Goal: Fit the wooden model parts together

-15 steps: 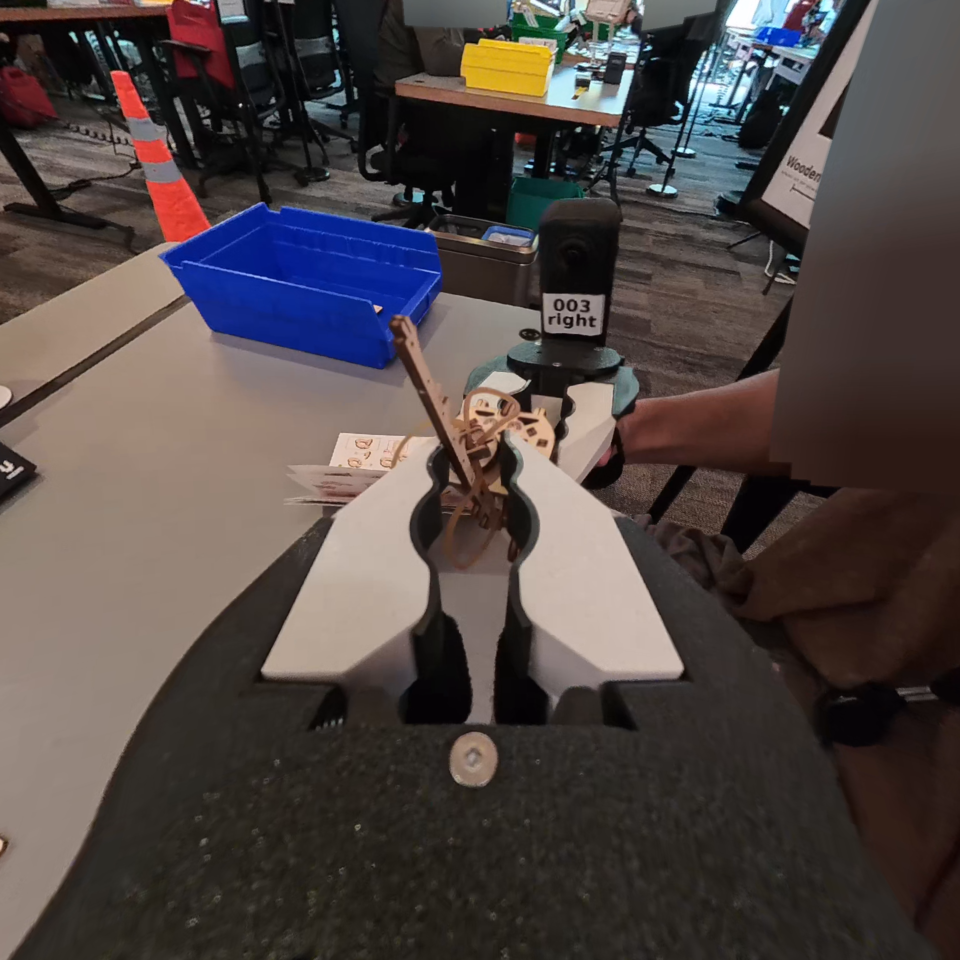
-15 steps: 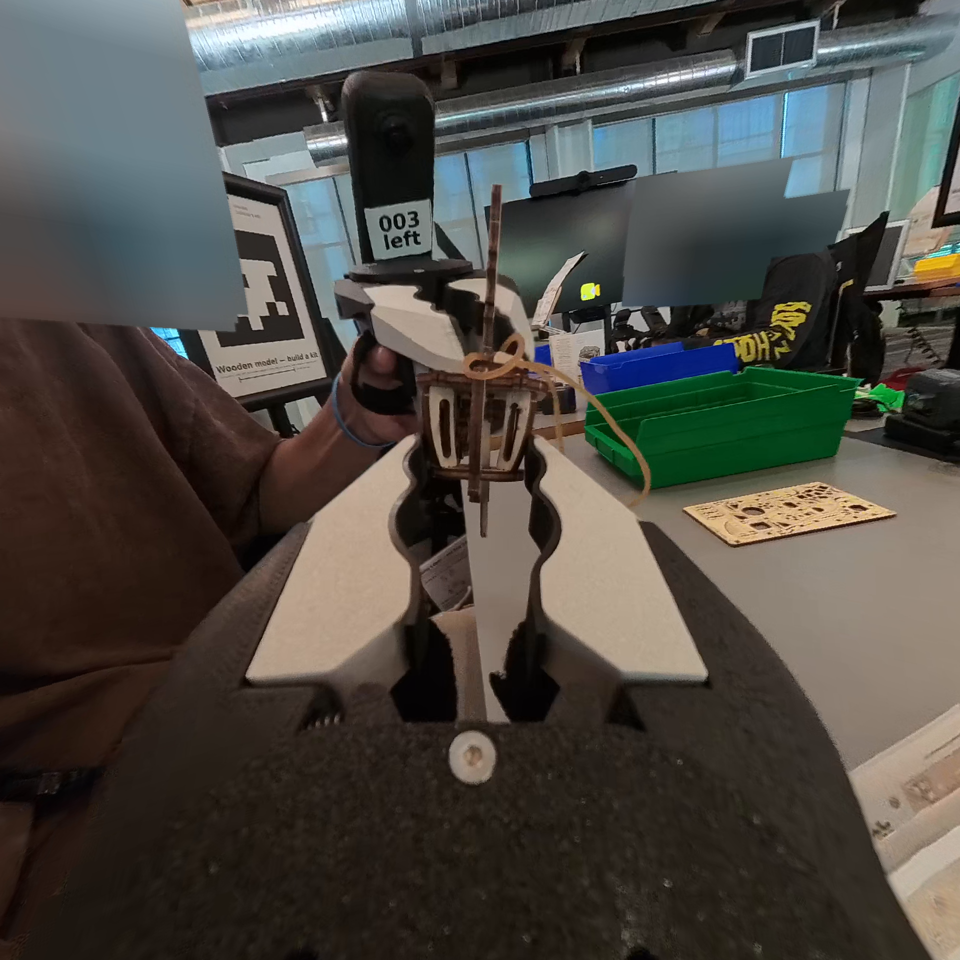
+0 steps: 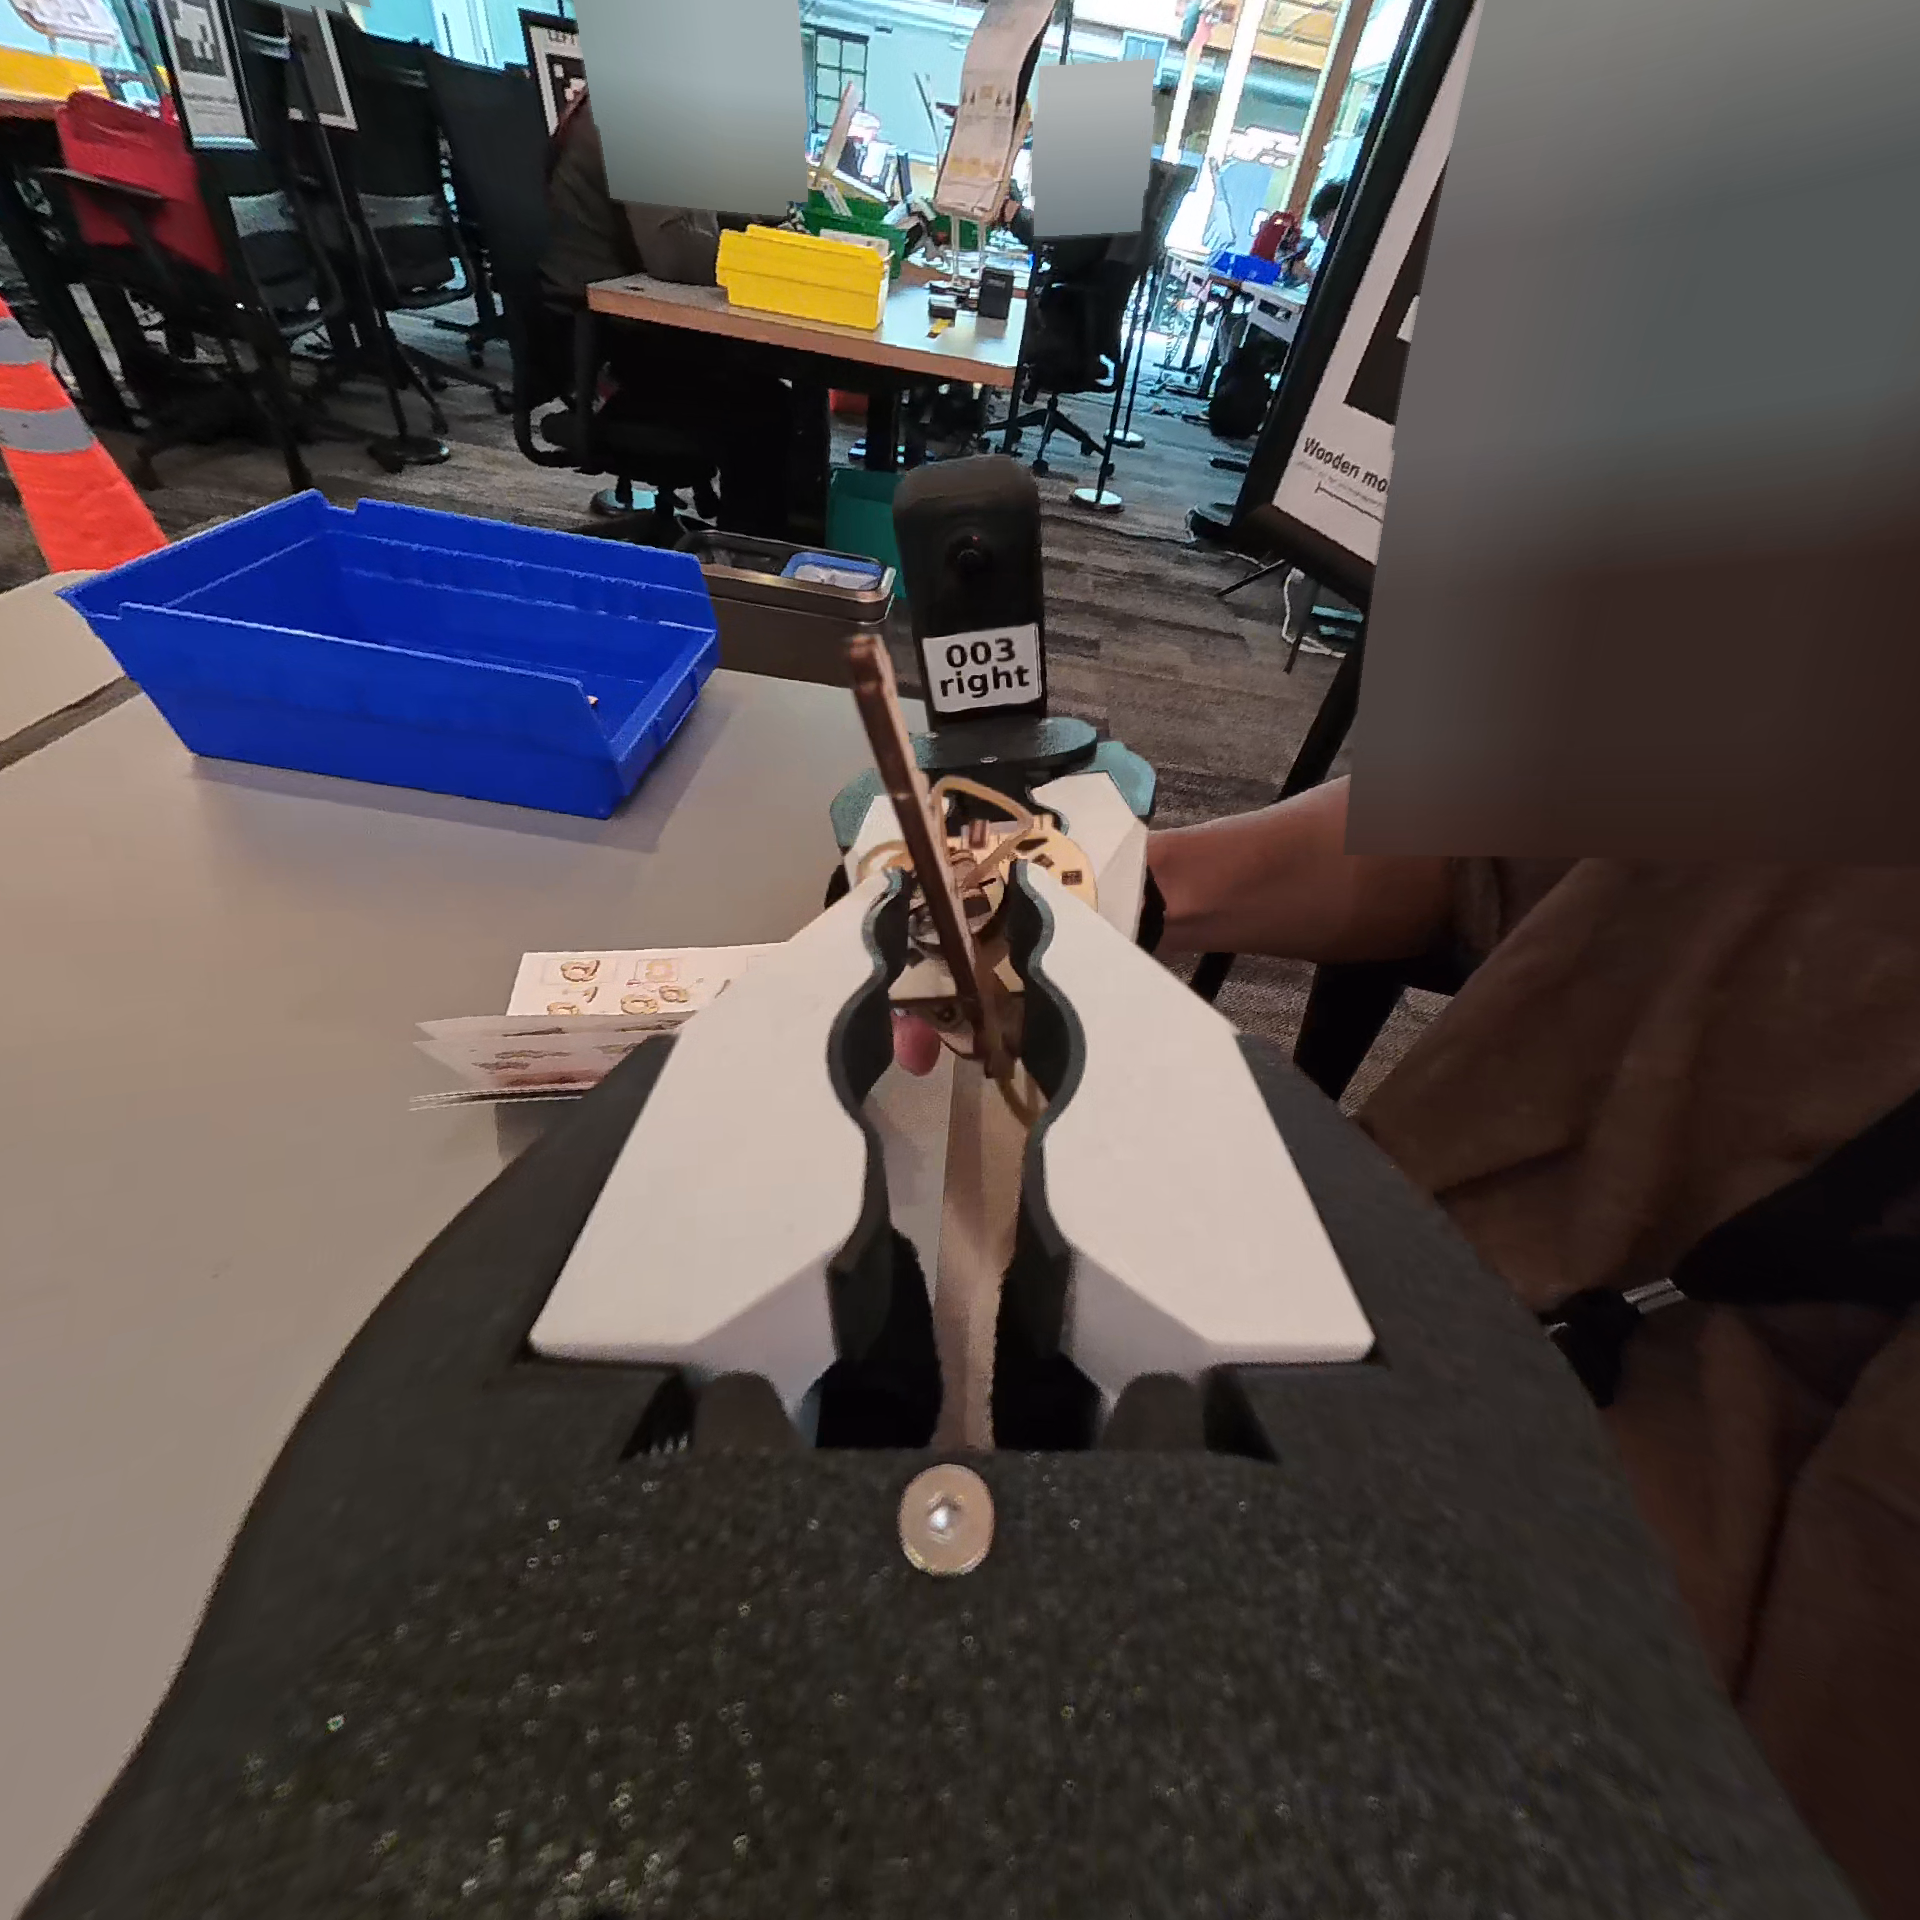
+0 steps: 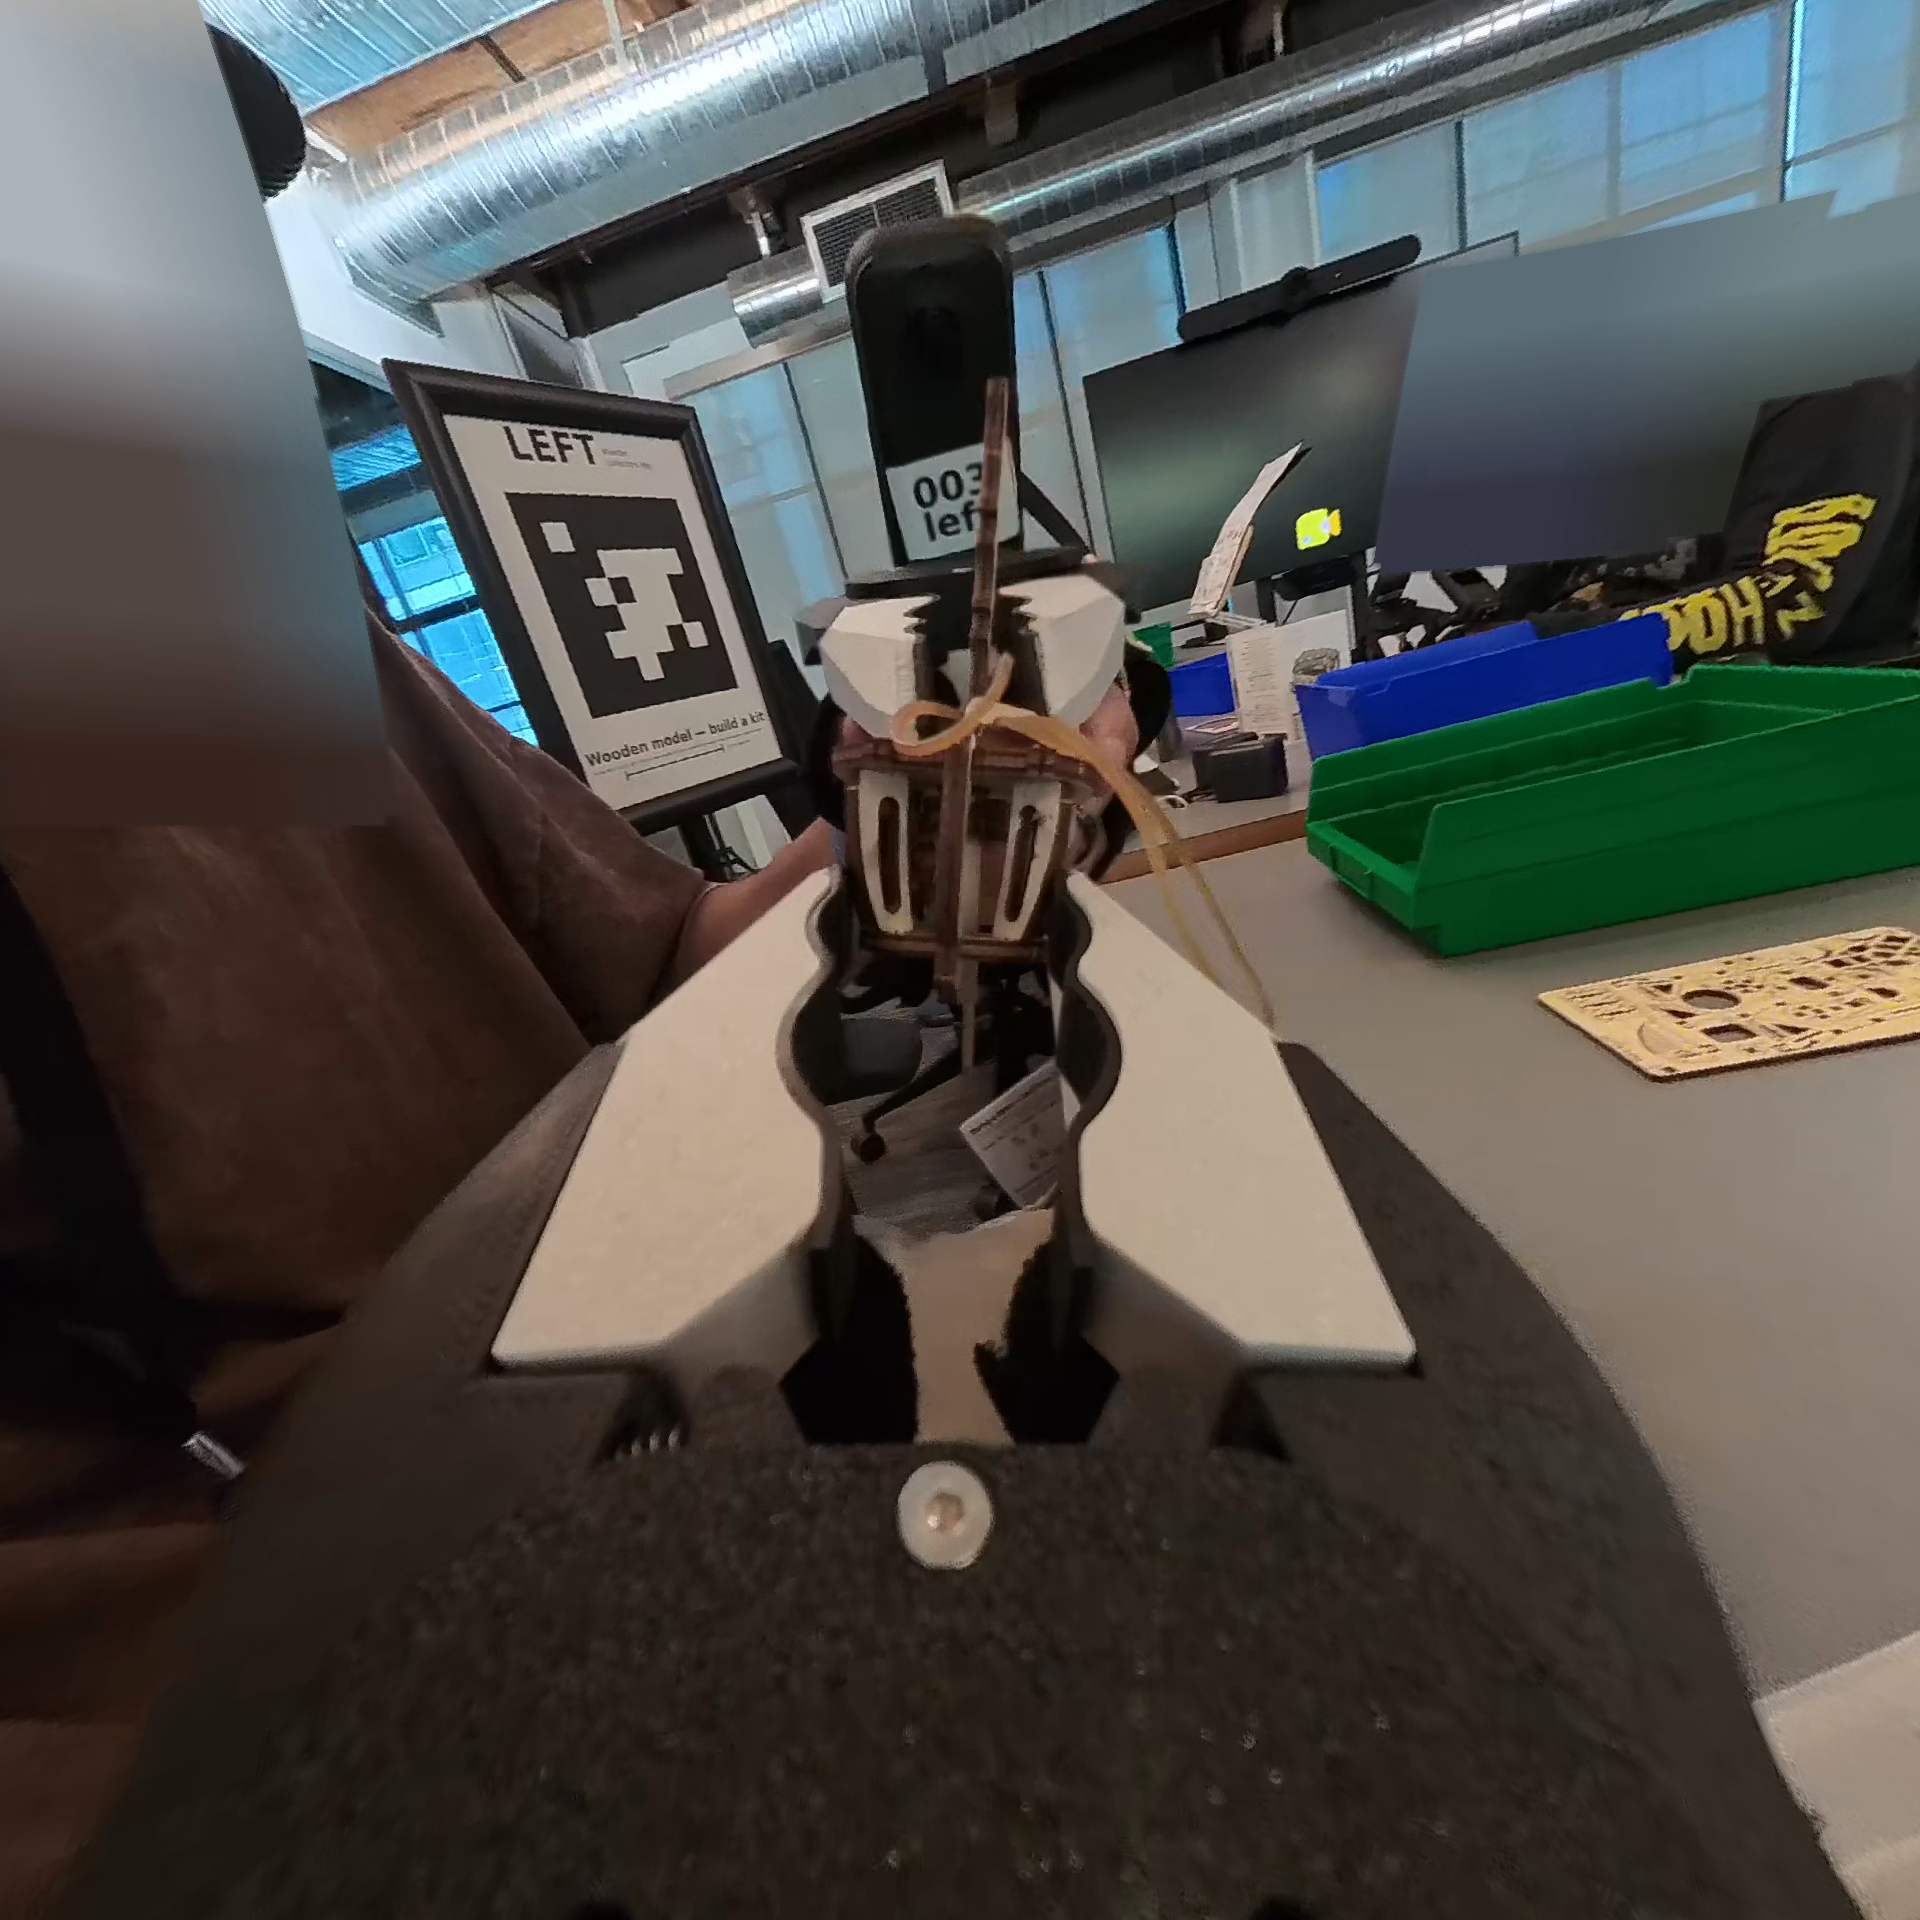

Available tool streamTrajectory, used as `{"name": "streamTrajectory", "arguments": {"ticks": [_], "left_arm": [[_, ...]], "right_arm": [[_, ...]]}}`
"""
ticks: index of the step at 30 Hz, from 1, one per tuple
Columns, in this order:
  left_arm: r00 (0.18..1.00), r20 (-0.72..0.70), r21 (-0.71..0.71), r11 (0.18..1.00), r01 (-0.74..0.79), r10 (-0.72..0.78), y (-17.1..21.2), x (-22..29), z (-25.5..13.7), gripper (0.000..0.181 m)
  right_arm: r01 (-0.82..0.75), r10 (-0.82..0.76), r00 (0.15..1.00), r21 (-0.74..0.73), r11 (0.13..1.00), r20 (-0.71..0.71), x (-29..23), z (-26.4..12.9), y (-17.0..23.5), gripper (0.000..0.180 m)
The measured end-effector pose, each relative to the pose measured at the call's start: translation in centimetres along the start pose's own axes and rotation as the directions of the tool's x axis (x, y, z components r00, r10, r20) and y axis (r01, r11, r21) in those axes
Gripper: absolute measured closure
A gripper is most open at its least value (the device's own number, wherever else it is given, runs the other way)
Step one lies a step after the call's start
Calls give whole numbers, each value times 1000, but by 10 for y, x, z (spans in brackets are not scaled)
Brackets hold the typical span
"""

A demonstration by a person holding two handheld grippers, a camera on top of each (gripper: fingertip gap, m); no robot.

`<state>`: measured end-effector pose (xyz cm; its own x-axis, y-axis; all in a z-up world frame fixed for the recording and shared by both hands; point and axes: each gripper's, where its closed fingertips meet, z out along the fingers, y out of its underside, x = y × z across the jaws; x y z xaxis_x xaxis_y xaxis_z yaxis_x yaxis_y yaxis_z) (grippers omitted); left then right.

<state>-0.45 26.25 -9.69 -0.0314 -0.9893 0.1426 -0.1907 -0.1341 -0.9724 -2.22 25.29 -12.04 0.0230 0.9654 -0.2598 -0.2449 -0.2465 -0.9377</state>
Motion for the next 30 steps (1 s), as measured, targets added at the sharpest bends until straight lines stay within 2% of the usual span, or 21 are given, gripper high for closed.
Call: {"name": "streamTrajectory", "arguments": {"ticks": [13,19,30], "left_arm": [[996,-91,31,999,28,-26,-2,9,-1,165],[997,-77,29,1000,9,-7,0,7,0,165],[983,-134,147,978,146,-127,-10,4,1,165]], "right_arm": [[-7,7,1000,2,1000,16,-4,1,0,144],[-13,13,1000,9,1000,18,-3,-1,-1,144],[-157,150,986,100,983,71,-3,-1,-12,144]]}}
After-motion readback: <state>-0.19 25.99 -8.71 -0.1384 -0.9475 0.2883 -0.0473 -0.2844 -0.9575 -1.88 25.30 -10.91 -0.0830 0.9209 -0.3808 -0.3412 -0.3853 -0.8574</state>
